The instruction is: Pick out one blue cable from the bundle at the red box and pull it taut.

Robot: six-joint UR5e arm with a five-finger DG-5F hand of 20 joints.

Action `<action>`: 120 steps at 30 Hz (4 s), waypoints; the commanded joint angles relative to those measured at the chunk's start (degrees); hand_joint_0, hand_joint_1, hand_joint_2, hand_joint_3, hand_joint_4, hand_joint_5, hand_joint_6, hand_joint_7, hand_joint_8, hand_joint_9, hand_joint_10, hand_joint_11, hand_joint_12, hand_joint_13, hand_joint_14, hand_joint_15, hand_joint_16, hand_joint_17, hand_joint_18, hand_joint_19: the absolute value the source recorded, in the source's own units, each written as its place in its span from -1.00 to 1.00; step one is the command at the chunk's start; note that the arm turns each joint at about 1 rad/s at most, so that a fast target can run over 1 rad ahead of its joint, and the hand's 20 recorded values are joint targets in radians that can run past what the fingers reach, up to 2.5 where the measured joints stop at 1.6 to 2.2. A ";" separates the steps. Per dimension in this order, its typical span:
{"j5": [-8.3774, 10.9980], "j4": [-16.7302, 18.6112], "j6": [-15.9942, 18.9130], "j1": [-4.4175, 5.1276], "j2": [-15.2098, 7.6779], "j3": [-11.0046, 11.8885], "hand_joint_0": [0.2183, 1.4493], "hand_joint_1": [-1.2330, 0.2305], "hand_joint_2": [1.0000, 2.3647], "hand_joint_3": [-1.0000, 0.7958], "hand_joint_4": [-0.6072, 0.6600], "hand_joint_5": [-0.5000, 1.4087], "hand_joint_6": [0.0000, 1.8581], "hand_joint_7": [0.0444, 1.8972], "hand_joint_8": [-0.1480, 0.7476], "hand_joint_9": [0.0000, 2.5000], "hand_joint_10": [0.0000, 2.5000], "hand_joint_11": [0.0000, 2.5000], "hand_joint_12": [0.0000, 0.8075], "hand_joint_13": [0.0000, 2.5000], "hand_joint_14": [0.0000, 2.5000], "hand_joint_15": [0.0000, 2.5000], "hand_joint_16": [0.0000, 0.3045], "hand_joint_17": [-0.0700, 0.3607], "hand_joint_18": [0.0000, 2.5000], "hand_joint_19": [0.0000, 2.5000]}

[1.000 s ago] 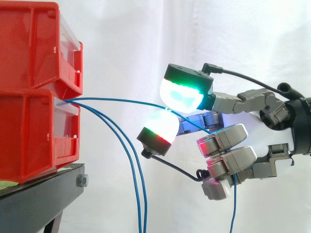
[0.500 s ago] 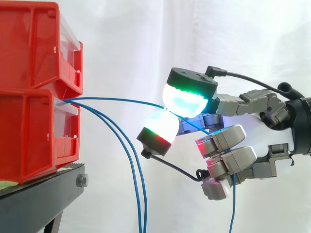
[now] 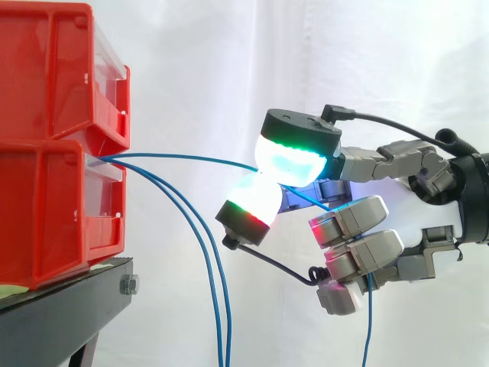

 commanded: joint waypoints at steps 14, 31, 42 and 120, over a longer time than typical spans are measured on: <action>-1.67 -3.52 0.09 0.00 0.06 0.01 -0.25 -0.40 -0.97 -0.16 -0.10 -0.62 0.02 0.08 -0.11 0.11 -0.84 0.27 -0.26 0.16 -0.99 0.27 -0.72 -0.24 -0.21 -0.25; -3.52 -9.93 0.00 -0.26 2.17 -0.25 -0.20 -0.39 -0.98 -0.30 -0.12 -0.62 0.02 0.10 -0.12 0.08 -0.80 0.23 -0.26 0.15 -0.99 0.27 -0.70 -0.20 -0.22 -0.24; -1.49 -5.71 0.18 0.36 8.05 -11.77 -0.19 -0.38 -0.99 -0.32 -0.13 -0.63 0.02 0.10 -0.13 0.08 -0.79 0.23 -0.27 0.15 -0.99 0.26 -0.70 -0.19 -0.21 -0.23; 0.70 0.44 -1.41 0.97 9.28 -14.23 -0.16 -0.39 -0.99 -0.36 -0.20 -0.63 0.02 0.08 -0.11 0.12 -1.00 0.32 -0.25 0.14 -0.99 0.21 -0.66 -0.13 -0.16 -0.28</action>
